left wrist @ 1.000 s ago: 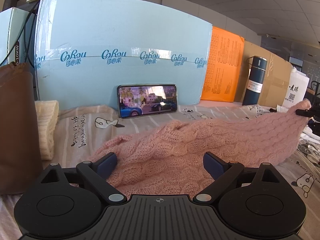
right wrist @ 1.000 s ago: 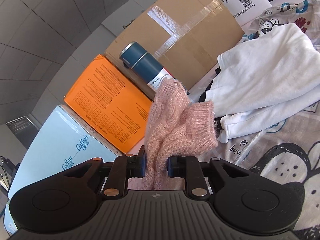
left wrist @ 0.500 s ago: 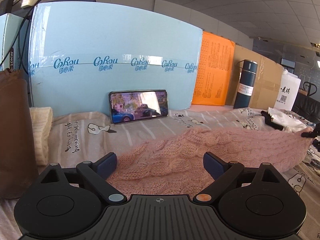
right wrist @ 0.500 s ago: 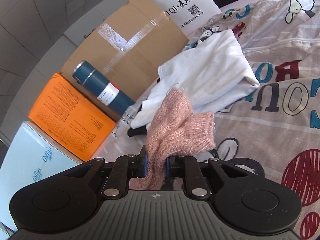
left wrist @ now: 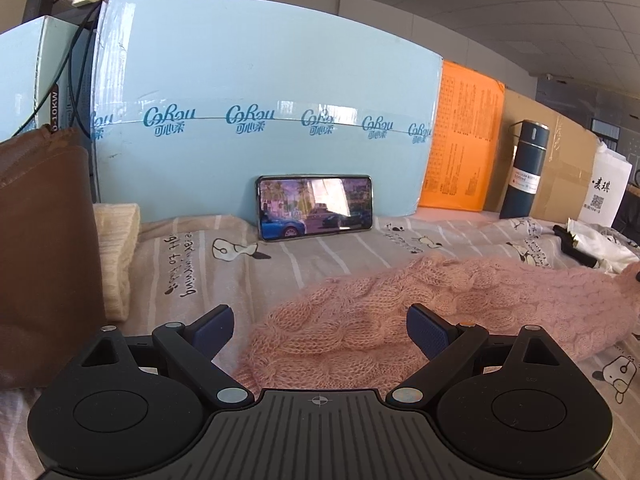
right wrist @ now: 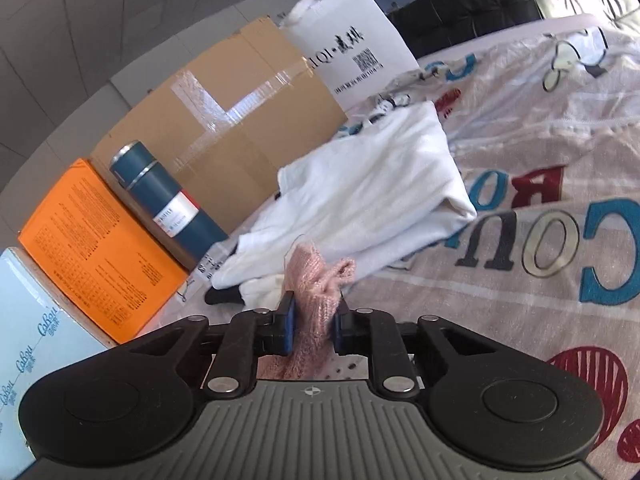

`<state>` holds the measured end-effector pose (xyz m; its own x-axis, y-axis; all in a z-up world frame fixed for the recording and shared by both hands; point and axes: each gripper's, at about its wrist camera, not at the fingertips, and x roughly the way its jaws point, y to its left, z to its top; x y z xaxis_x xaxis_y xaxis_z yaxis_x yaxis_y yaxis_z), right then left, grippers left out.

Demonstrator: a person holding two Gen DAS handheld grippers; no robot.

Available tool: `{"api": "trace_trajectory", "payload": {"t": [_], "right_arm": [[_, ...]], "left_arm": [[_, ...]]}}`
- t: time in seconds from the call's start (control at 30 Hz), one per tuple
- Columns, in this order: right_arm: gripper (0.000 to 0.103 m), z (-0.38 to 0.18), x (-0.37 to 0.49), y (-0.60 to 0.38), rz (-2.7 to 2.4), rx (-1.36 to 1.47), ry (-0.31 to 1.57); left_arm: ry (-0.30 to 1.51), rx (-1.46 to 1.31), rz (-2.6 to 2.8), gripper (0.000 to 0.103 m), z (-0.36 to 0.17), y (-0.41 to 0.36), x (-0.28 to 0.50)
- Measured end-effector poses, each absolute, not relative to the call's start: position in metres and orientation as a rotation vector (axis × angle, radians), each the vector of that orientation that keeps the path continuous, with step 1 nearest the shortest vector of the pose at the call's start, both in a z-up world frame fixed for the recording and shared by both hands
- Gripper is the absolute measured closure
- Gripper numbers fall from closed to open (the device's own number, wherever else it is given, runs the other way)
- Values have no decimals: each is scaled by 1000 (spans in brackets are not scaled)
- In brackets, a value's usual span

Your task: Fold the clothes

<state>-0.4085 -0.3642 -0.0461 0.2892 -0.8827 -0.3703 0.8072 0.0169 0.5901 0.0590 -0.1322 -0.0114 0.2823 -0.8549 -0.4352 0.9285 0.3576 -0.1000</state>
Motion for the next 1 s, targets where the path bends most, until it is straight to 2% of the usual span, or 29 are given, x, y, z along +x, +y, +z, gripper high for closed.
{"api": "trace_trajectory", "payload": {"t": [0.3, 0.57, 0.8, 0.9, 0.97, 1.0], "right_arm": [[89, 0, -355, -338, -1066, 585, -180], [89, -7, -272, -326, -819, 550, 21], [89, -20, -244, -312, -700, 481, 129], [83, -23, -239, -306, -680, 454, 154], [64, -25, -236, -302, -659, 431, 164], [61, -25, -235, -300, -643, 421, 165]], "left_arm": [[452, 196, -1223, 8, -12, -133, 56], [453, 196, -1236, 8, -12, -133, 55], [457, 200, -1241, 8, -13, -133, 55], [457, 201, -1242, 8, -13, -133, 55], [457, 200, -1243, 8, -13, -133, 55], [457, 200, -1244, 8, -13, -133, 55]]}}
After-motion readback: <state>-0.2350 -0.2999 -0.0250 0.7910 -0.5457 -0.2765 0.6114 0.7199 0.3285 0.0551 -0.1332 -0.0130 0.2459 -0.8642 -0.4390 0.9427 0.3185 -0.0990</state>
